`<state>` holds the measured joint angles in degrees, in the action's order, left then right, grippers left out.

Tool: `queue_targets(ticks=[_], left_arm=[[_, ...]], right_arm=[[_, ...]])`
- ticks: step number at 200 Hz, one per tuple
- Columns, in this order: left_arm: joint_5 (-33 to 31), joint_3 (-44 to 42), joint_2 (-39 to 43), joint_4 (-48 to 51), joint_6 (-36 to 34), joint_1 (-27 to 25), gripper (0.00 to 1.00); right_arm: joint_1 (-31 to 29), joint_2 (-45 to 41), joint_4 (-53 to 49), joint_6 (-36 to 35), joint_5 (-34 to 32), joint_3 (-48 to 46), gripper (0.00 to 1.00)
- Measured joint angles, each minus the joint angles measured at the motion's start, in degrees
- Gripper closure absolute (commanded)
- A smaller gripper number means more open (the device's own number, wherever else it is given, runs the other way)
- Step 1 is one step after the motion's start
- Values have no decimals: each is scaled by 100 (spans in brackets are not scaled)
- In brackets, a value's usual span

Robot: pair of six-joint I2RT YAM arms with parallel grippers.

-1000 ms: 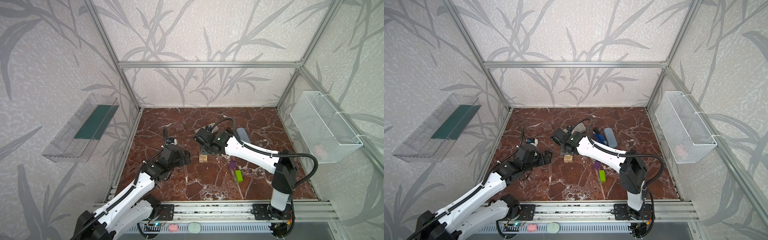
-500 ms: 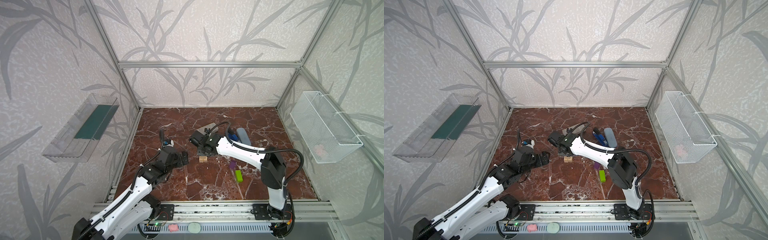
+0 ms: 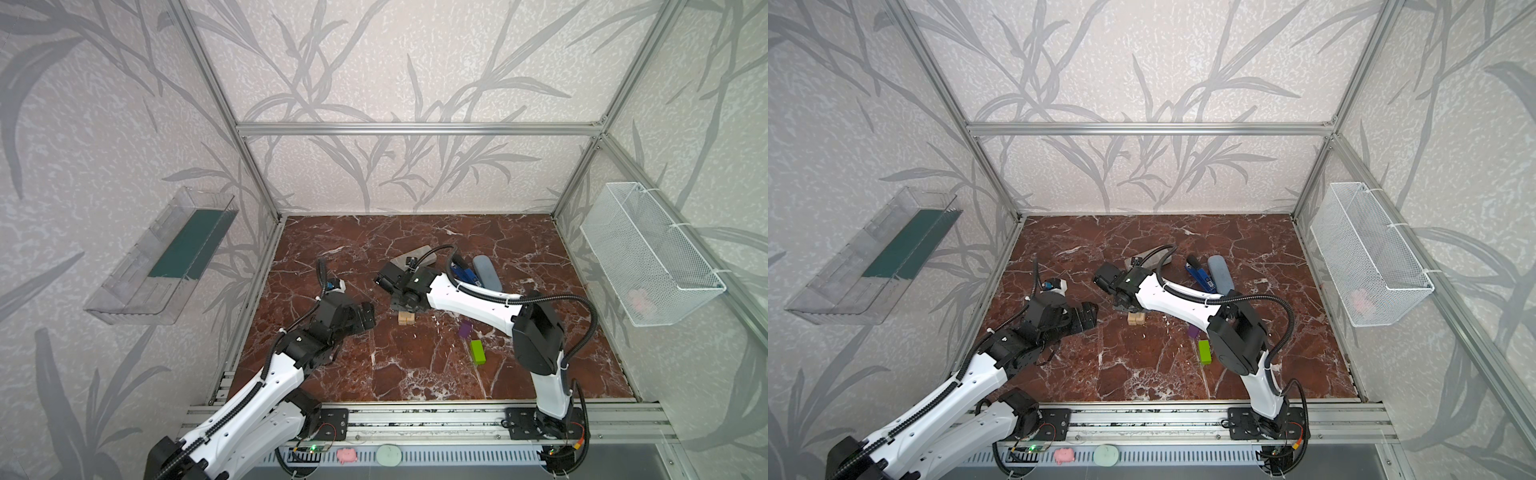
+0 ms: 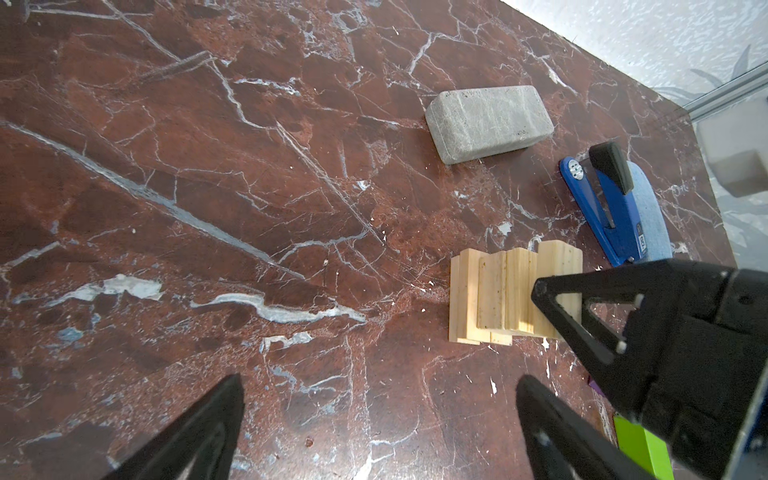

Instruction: Build the wood block tower

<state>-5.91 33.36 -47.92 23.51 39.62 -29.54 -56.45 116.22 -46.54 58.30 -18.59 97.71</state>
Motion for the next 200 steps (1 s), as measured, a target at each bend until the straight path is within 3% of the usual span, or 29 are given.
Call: queue_targets(ticks=[200], left_arm=[[4, -2, -15, 0, 2, 37, 0]], right_arm=[[57, 133, -2, -4, -68, 2, 68]])
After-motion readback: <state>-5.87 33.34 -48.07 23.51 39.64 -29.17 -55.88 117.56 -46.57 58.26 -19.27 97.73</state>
